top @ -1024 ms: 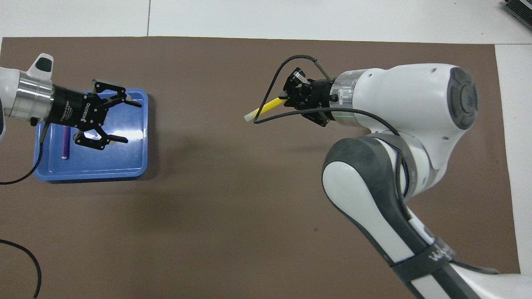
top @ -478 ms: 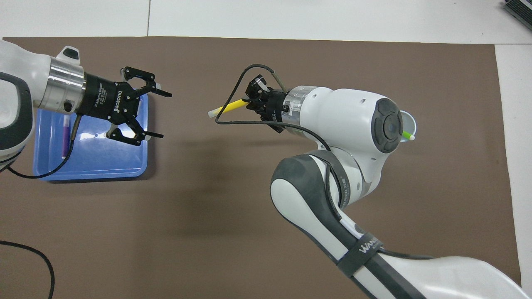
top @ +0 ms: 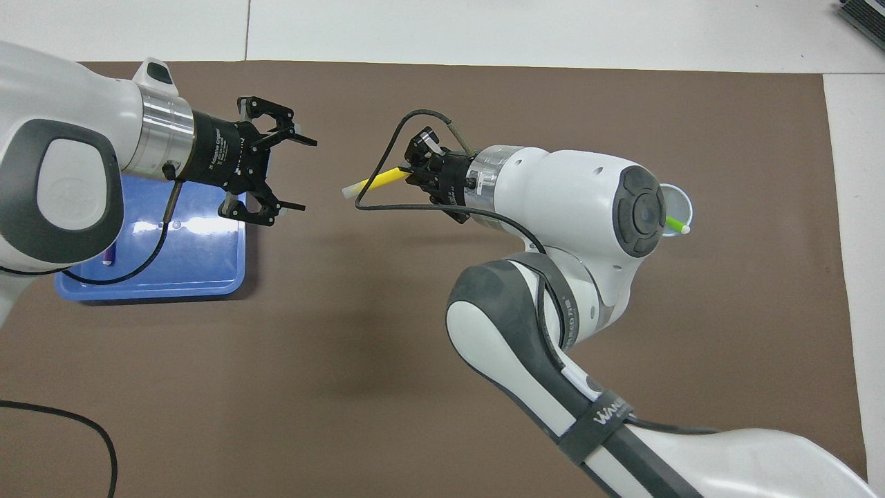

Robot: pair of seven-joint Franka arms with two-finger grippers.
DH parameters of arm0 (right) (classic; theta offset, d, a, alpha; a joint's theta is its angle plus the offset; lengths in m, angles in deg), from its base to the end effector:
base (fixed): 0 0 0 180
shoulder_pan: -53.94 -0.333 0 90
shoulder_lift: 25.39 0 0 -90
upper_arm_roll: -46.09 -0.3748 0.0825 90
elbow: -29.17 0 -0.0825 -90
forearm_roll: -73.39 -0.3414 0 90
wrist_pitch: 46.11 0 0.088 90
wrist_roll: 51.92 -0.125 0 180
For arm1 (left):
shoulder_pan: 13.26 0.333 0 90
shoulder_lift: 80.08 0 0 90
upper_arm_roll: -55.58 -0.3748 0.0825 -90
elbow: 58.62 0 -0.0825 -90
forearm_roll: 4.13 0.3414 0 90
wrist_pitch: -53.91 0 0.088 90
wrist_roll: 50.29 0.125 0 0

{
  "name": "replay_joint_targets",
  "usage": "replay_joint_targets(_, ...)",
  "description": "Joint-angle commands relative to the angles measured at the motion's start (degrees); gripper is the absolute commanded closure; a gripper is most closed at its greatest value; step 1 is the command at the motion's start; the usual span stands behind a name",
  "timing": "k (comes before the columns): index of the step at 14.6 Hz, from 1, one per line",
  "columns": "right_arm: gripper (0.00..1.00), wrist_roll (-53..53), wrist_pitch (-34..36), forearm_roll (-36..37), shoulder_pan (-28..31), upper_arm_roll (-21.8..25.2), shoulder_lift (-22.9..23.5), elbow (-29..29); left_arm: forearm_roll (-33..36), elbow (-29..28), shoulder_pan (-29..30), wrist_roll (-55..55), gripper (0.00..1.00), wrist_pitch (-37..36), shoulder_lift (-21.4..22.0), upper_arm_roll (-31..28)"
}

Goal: Right arm passes pens to left for tray arrangement
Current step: 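Carry the yellow pen toward the left gripper while the left gripper approaches, then close the left gripper on the yellow pen and open the right gripper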

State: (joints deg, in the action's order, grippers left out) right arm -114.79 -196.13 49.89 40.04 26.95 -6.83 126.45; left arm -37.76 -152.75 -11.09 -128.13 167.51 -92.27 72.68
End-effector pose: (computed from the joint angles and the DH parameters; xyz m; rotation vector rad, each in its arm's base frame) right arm 0.5904 0.3381 0.5422 -2.2070 1.0179 -0.1246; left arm 0.5882 -0.1829 0.5730 2.0471 1.5787 -0.4754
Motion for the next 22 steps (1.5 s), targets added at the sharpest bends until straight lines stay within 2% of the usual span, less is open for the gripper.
replay_joint_targets(1,1.0,-0.51,-0.8,-1.2,-0.08,-0.02,0.08,-0.17,1.2,0.0,-2.6,-12.83,0.12,3.37,0.15,-0.49)
replay_joint_targets(4,1.0,-0.51,-0.63,-1.2,-0.08,-0.02,0.08,-0.17,1.02,-1.66,-3.66,-17.42,0.12,5.91,0.41,-0.4)
replay_joint_targets(10,1.0,-0.51,-0.54,-1.2,-0.08,-0.02,0.08,-0.08,1.03,-10.28,-9.63,-23.41,0.19,21.9,2.52,-0.4)
replay_joint_targets(15,1.0,-0.42,-0.45,-1.2,-0.08,-0.02,-0.01,-0.08,1.11,-13.1,-9.81,-23.33,0.23,24.2,3.66,-0.4)
replay_joint_targets(18,1.0,-0.42,-0.45,-1.2,-0.08,-0.02,-0.01,0.1,1.11,-14.68,-10.42,-23.41,0.41,25.87,4.01,-0.4)
replay_joint_targets(21,1.0,-0.42,-0.45,-1.2,-0.08,-0.02,-0.01,0.18,1.11,-15.56,-11.31,-23.59,0.44,28.51,4.19,-0.4)
replay_joint_targets(22,1.0,-0.42,-0.45,-1.2,-0.08,-0.02,-0.01,0.18,1.11,-15.56,-11.31,-23.5,0.52,28.52,4.19,-0.4)
